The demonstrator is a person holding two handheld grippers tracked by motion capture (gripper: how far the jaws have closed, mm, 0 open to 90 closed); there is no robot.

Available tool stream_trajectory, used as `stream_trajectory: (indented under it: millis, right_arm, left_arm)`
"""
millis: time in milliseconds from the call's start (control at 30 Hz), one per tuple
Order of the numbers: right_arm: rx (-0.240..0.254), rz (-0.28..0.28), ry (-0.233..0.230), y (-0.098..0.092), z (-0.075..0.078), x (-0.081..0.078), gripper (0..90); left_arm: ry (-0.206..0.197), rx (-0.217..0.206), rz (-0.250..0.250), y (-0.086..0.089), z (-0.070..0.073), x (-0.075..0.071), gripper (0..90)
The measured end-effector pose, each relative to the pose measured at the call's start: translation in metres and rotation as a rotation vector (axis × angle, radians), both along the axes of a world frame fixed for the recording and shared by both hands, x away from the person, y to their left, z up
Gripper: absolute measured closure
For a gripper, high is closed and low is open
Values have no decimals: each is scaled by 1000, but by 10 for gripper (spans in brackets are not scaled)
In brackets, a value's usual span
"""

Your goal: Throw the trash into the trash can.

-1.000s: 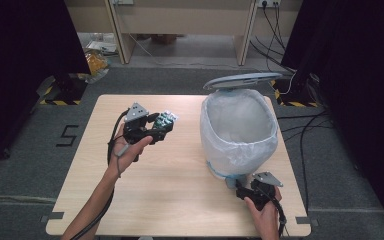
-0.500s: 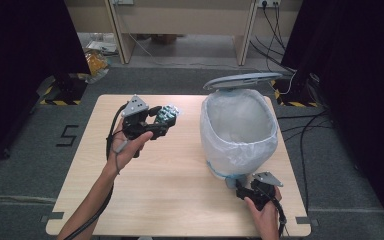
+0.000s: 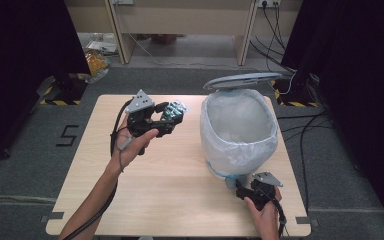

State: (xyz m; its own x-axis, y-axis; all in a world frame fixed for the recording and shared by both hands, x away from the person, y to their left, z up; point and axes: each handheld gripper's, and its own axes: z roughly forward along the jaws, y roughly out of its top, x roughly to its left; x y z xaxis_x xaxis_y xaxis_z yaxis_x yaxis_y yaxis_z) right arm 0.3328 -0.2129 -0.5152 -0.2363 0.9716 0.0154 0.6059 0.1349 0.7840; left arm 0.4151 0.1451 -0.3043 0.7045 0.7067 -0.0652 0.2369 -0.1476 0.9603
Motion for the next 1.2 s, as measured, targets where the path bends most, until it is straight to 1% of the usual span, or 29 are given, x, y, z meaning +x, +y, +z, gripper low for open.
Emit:
stream_trajectory:
  millis: [67,100,133,200,433,567,667,767,900,1000,1067,1133,1200]
  right_arm:
    - [1,0,1,0,0,0,169]
    - [2,0,1,0,0,0,169]
    - [3,-2,2,0,0,0,169]
    - [-1,-1,1,0,0,0,169]
    - [1,-1,1,0,0,0,169]
    - [1,0,1,0,0,0,169]
    - [3,-2,2,0,0,0,169]
    - [1,1,1,0,0,0,169]
    - [0,1,1,0,0,0,169]
    - [2,-1,2,0,0,0,169]
    - [1,1,1,0,0,0,169]
    - [0,0,0,0,0,0,169]
    - [0,0,0,0,0,0,169]
  left_arm:
    - [6,-7,-21,-4,2,0,339]
    - [14,-19,-39,-6,4,-1,339]
    - [15,-21,-46,-7,5,-1,339]
    - [3,-13,-47,-10,7,-3,339]
    - [-8,-7,-59,-18,14,-4,339]
    - [-18,-1,-72,-25,20,-5,339]
    - [-41,22,-70,-35,22,-6,339]
    - [-33,17,-98,-45,23,-7,339]
    - [-37,21,-117,-57,26,-8,339]
    - [-40,22,-129,-68,29,-8,339]
    - [-44,24,-127,-73,30,-6,339]
    - [-36,8,-135,-79,31,-3,339]
    - [-39,15,-134,-85,30,-3,339]
